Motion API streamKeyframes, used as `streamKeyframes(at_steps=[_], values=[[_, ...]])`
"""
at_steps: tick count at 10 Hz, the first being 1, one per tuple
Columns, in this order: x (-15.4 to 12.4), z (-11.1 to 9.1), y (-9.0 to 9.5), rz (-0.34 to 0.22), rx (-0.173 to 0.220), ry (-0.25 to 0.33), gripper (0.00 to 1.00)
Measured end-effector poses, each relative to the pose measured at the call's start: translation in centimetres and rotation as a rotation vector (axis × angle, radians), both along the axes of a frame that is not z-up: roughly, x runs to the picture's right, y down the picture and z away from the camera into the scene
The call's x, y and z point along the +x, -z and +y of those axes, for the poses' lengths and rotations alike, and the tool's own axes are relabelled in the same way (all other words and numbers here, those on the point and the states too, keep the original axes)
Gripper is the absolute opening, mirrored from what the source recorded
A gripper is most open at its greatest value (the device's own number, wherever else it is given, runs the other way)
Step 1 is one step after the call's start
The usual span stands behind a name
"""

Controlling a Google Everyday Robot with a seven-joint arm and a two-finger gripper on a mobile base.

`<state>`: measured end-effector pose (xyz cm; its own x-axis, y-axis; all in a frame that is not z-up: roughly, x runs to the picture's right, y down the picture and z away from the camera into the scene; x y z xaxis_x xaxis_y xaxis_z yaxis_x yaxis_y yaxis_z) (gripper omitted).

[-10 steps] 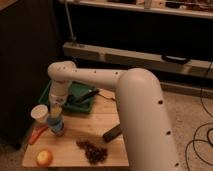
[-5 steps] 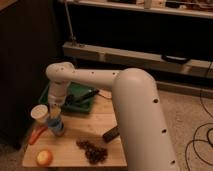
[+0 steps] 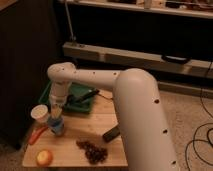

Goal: Stack cups into tray

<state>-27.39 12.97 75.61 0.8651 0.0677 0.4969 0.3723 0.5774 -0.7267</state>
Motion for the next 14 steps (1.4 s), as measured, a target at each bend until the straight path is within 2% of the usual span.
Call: streamKeyframes(at_steps=[6,7,10,12,14], values=[[0.8,-0.8,0.4,-0.011,0.006,-0.035,0.80],[1.4,-1.8,1.4,-0.028,0.015,-0.067,0.80],[3.2,-3.5,4.3,-0.057,0.044,-0.112,0.80],[3.9,-3.0,5.2,-0.073,0.044,-0.118,0.80],[4.6,-1.2,4.5,-0.096,0.025,-0.132,0.80]])
